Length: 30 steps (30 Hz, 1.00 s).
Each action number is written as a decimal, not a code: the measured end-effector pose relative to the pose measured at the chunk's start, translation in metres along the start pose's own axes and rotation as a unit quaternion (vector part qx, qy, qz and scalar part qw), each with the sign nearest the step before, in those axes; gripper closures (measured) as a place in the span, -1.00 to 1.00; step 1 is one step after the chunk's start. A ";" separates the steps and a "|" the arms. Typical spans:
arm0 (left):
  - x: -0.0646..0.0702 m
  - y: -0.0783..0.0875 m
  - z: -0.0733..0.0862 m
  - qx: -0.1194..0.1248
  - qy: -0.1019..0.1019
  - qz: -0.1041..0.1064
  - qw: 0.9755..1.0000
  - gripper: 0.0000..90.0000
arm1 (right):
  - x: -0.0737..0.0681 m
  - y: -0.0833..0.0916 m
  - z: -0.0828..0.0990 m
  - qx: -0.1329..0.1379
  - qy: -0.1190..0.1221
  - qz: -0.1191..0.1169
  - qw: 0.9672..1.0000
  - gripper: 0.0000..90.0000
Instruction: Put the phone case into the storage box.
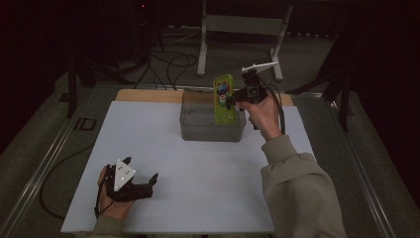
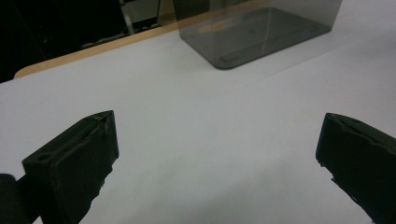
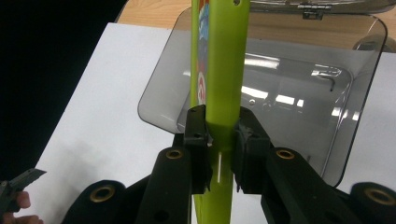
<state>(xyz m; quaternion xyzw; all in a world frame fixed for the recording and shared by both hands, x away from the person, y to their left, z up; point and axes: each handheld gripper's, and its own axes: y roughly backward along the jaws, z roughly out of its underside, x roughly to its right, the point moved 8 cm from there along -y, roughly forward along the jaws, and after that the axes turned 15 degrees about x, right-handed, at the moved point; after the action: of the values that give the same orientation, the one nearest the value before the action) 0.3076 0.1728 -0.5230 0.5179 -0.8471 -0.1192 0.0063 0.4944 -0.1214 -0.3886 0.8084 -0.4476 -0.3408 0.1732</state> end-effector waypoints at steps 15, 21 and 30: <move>0.000 0.000 0.000 0.001 0.000 -0.001 1.000 -1.00 | 0.014 -0.009 -0.006 0.000 -0.012 0.021 1.000 0.73; -0.001 0.000 0.000 0.001 0.001 -0.001 1.000 -1.00 | 0.021 -0.014 -0.007 -0.001 -0.020 0.027 0.999 0.73; -0.001 0.001 0.000 0.002 0.003 -0.001 1.000 -1.00 | 0.032 -0.024 -0.009 -0.004 -0.025 0.050 0.998 0.73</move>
<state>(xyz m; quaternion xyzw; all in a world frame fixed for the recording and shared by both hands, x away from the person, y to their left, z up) 0.3078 0.1744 -0.5227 0.5194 -0.8466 -0.1161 0.0073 0.5269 -0.1352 -0.4087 0.7756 -0.4901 -0.3536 0.1825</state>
